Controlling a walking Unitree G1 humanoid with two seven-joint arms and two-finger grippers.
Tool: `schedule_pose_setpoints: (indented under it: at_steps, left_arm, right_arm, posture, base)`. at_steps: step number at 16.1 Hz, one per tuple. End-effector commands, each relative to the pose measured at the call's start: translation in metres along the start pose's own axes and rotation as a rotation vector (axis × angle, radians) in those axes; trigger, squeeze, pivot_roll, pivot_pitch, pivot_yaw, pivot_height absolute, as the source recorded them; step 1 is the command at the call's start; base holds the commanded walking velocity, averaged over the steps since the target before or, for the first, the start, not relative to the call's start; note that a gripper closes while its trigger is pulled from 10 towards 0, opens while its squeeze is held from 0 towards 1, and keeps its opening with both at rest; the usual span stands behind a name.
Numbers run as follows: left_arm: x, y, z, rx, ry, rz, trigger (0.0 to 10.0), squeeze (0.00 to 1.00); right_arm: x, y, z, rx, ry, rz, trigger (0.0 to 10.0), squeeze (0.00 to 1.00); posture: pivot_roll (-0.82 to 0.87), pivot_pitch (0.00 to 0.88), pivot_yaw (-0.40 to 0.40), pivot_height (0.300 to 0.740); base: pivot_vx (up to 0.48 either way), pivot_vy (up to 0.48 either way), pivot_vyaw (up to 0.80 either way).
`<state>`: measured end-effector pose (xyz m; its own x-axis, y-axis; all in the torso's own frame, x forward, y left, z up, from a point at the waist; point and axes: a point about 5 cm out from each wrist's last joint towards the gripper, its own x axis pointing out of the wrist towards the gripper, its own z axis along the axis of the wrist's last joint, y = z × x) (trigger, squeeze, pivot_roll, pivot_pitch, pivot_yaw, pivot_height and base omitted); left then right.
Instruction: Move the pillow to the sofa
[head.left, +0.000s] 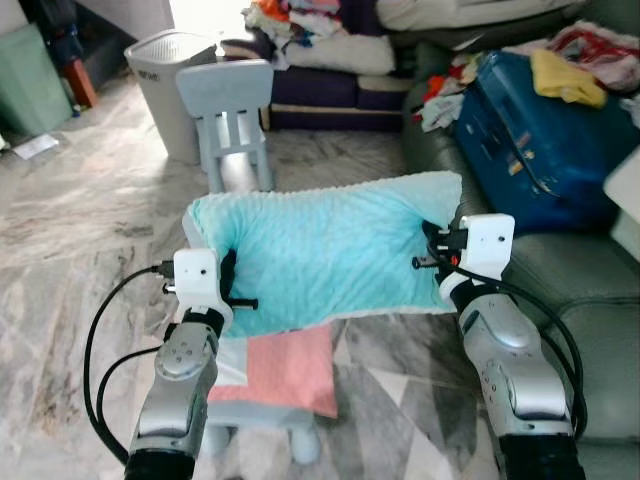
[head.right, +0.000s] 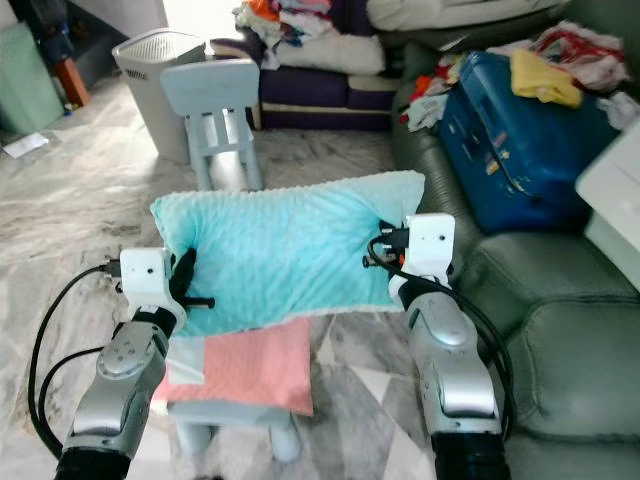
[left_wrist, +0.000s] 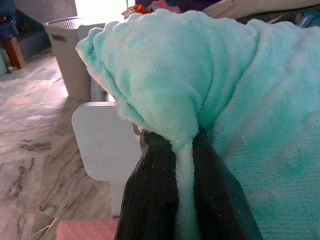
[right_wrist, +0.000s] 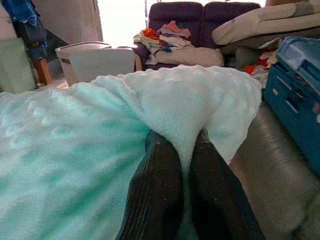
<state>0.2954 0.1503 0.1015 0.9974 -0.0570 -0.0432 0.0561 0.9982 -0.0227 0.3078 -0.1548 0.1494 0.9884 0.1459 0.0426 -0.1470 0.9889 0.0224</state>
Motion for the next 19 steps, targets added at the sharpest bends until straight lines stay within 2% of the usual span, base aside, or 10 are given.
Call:
schedule_pose_setpoints:
  at_steps: [1,19]
  left_arm:
    - [0.0013,-0.0017,0.0021,0.008,-0.004,-0.011,10.0,0.00]
    - [0.0068,-0.0042,0.0044,0.003,-0.013,-0.017,10.0,0.00]
  right_arm:
    - [0.0005,0.0012,0.0096,0.001,-0.038,0.006,10.0,0.00]
    - [0.0058,0.0006,0.0125,-0.001,-0.049,0.008,10.0,0.00]
  posture:
    - [-0.15,0.000,0.000,0.740]
    - [-0.15,0.000,0.001,0.740]
  base:
    - [-0.334,0.000,0.00]
    - [-0.296,0.000,0.00]
